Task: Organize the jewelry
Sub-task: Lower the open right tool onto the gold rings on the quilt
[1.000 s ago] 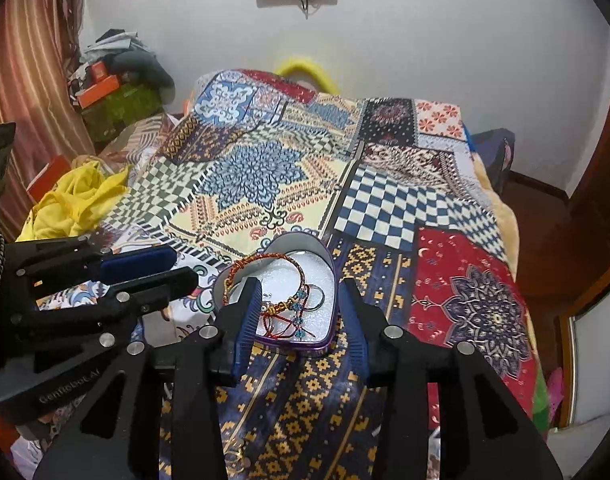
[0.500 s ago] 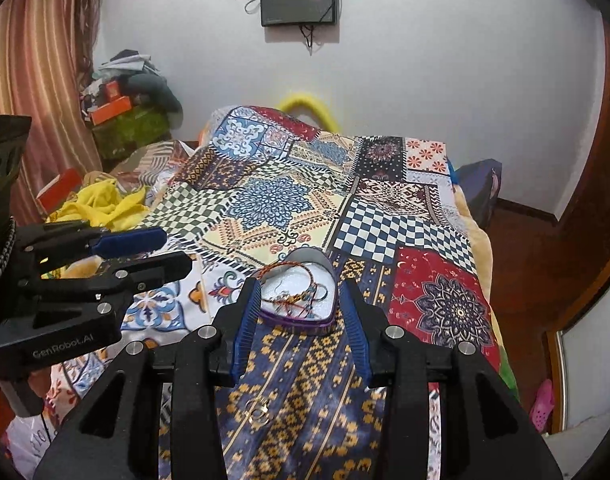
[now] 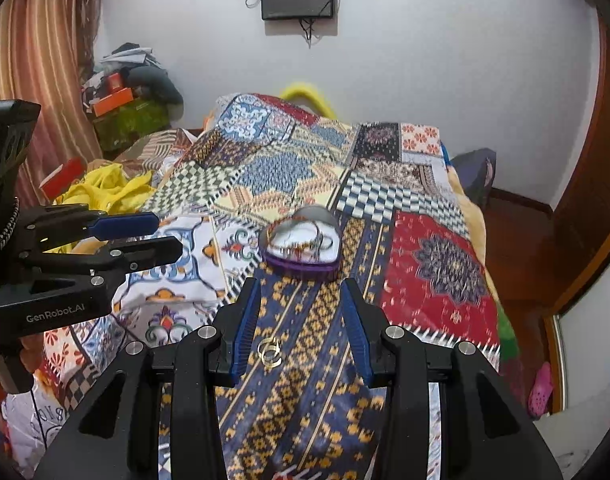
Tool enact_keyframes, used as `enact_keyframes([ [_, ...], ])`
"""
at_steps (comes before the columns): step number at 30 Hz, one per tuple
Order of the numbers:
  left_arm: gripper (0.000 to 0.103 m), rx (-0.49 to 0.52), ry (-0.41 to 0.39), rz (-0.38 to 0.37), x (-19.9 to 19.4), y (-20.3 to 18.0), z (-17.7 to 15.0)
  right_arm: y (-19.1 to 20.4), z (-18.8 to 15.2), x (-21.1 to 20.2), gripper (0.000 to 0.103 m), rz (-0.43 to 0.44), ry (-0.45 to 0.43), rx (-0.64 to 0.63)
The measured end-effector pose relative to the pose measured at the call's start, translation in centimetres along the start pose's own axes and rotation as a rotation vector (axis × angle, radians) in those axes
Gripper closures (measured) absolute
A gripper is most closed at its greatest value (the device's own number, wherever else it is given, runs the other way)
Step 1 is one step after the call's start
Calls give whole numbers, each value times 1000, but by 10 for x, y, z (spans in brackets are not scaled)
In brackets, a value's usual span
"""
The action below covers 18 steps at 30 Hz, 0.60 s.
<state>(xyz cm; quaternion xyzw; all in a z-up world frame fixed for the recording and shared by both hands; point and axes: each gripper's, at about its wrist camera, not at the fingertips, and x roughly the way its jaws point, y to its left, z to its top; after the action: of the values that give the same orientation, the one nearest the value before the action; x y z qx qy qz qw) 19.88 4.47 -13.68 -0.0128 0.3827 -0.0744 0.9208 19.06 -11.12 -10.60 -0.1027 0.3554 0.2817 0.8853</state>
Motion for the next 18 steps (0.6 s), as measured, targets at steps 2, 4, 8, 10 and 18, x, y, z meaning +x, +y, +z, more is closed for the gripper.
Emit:
enact_keyframes([
  [2,64,5,17,-2,3,-2,-7,0,-8,6,66,3,28,14],
  [4,64,8,37,-6,7,-2,-15,0,-18,15,66,10,67,23],
  [8,64,8,77,-12,18,-2,-28,4,-35,41,66,26,157,30],
  [10,64,6,99,-14,25,-2,-34,7,-40,48,66,28,177,24],
  [18,64,-13,139,-19,39,5,-45,21,-53,78,66,26,248,-37],
])
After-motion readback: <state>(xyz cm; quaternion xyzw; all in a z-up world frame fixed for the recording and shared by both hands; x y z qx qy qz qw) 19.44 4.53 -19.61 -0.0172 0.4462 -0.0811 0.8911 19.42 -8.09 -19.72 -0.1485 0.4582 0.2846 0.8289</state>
